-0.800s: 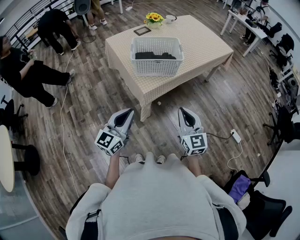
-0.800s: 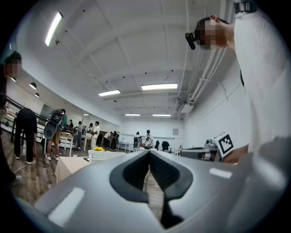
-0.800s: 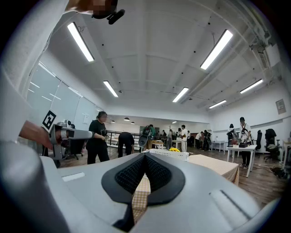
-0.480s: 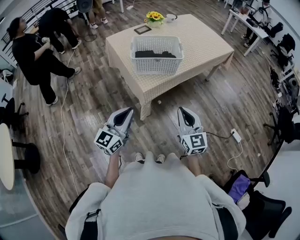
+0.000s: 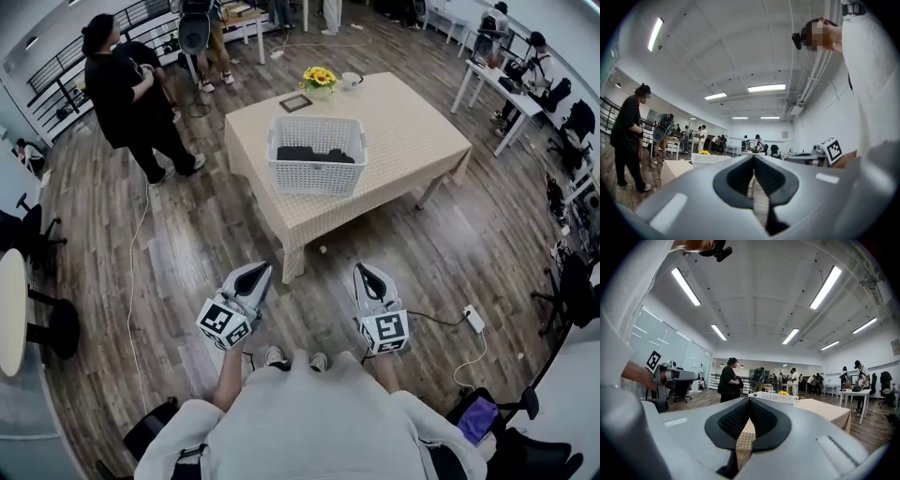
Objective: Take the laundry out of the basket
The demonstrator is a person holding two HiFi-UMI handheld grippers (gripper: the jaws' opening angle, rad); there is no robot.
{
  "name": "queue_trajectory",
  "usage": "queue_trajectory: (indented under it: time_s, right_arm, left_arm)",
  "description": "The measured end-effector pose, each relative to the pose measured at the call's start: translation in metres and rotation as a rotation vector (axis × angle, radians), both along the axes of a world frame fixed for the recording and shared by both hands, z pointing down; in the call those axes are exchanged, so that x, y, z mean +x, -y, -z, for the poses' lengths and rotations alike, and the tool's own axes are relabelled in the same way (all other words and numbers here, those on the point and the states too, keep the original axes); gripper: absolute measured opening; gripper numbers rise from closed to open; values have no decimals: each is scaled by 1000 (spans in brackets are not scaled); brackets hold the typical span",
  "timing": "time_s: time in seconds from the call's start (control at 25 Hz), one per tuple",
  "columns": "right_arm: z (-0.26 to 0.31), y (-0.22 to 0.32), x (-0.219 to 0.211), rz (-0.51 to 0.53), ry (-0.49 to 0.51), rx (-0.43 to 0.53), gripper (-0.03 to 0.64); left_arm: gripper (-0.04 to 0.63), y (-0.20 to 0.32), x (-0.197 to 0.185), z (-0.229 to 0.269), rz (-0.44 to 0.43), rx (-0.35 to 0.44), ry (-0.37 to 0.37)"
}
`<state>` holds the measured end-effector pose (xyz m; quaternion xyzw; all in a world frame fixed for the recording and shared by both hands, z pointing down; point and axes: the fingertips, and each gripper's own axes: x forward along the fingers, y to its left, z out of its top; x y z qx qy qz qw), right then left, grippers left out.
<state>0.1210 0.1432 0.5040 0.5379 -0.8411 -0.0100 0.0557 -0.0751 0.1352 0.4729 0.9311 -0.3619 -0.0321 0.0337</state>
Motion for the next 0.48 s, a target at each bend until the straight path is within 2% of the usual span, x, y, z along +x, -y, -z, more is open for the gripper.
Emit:
queue_trajectory:
  time_s: [0.48]
  right_arm:
    - [-6,-4,7,95,0,8,-2]
  left_arm:
    - [8,-16,25,-1,50,3,22]
